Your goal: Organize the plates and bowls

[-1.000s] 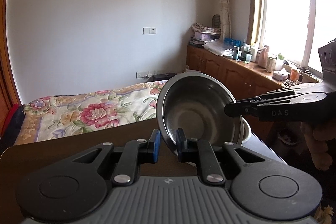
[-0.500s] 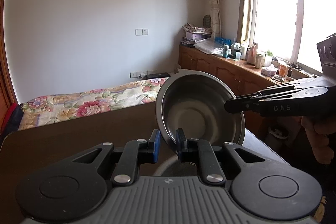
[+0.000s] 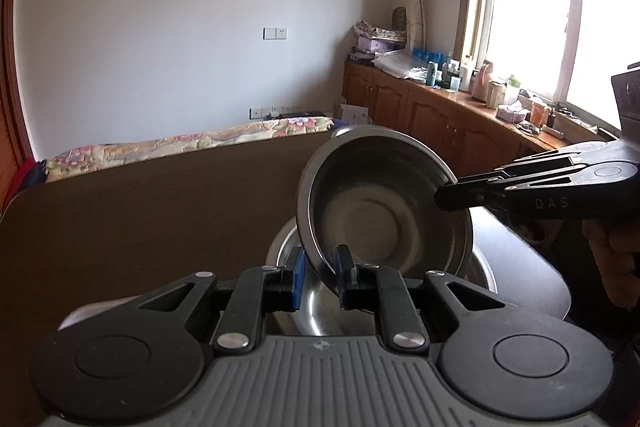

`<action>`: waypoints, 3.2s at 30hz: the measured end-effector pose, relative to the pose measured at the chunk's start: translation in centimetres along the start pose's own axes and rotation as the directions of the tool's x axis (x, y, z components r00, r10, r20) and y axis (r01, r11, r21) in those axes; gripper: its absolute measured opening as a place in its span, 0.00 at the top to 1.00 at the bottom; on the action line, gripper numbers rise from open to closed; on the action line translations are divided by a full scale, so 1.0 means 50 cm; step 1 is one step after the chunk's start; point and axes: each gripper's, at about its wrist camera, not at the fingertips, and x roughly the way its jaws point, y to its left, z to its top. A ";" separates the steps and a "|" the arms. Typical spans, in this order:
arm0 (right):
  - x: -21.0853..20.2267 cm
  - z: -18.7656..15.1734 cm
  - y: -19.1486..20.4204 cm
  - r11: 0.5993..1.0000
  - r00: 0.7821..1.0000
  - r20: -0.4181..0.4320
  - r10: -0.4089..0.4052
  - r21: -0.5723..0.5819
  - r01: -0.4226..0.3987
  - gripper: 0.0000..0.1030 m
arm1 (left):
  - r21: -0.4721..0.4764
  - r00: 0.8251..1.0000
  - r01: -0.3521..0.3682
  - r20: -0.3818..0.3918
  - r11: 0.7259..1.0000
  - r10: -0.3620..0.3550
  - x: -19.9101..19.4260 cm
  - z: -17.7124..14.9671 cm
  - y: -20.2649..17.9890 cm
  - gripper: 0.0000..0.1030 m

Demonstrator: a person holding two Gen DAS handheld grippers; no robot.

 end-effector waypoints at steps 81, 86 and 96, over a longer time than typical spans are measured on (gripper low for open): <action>-0.060 -0.115 0.034 0.982 0.936 0.331 -0.118 -0.104 0.161 0.43 | 0.061 0.970 -0.099 0.228 0.993 0.082 0.009 -0.033 -0.064 0.00; -0.064 -0.106 0.020 0.976 0.926 0.350 -0.145 -0.103 0.192 0.34 | 0.068 0.967 -0.106 0.238 0.992 0.087 0.010 -0.022 -0.066 0.00; -0.060 -0.095 -0.011 0.970 0.904 0.390 -0.174 -0.090 0.226 0.02 | 0.052 0.953 -0.127 0.282 0.991 0.107 0.008 0.004 -0.061 0.00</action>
